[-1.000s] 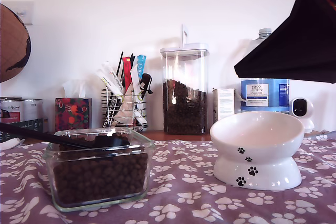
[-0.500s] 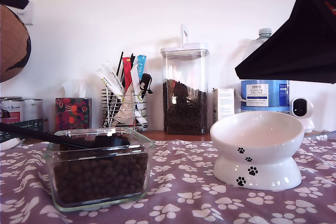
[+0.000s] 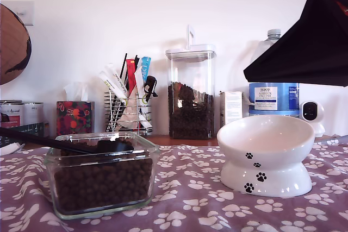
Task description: Measure one spoon of cat food and pour it into the food bowl
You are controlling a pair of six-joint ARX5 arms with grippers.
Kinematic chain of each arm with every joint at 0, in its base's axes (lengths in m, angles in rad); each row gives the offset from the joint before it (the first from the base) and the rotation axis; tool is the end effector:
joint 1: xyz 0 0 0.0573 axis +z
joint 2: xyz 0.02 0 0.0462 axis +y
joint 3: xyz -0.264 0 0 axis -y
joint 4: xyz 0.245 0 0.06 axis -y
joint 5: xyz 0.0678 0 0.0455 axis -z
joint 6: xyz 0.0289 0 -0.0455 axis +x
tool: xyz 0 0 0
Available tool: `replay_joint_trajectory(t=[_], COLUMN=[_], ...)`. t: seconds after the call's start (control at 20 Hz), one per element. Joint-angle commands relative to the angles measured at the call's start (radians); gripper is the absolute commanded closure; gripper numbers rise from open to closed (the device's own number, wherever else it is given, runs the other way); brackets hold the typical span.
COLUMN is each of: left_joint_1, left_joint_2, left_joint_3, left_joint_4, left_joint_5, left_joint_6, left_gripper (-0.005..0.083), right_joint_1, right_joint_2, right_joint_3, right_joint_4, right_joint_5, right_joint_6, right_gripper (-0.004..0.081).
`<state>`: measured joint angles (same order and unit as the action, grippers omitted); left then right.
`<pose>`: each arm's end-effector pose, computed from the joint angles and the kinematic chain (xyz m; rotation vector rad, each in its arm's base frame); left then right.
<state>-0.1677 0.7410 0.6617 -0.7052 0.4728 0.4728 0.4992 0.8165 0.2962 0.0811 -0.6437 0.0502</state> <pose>0.1362 -0.0364 0.2560 0.3119 0.6266 -0.7776 0.1356 0.0937 0.1875 0.0773 0.4907 1.1119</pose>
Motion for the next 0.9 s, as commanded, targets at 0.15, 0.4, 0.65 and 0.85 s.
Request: replay_joint_trajectory(t=[0.15,0.4,0.65,0.85], left_joint_1=[0.047,0.057,0.058,0.058], left_joint_2=[0.128,0.284,0.392,0.452], left_joint_3=[-0.018,-0.018,-0.018,-0.018], left_joint_4=[0.026,0.072,0.108,0.137], left_joint_5=[0.114,0.137,0.142,0.156], left_joint_6=[0.044,0.06,0.078,0.078], left_gripper=[0.0241,0.0241,0.0241,0.0243], right_joint_1=[0.005,0.005,0.005,0.005], right_joint_2=[0.004,0.004,0.004,0.004], right_joint_3=[-0.012,-0.012,-0.012,-0.012], right_joint_4=[0.003,0.003,0.003,0.003], right_joint_5=[0.0,0.0,0.0,0.0], right_joint_6=[-0.006,-0.007,-0.025,-0.025], right_gripper=[0.0783,0.0783,0.0783,0.0783])
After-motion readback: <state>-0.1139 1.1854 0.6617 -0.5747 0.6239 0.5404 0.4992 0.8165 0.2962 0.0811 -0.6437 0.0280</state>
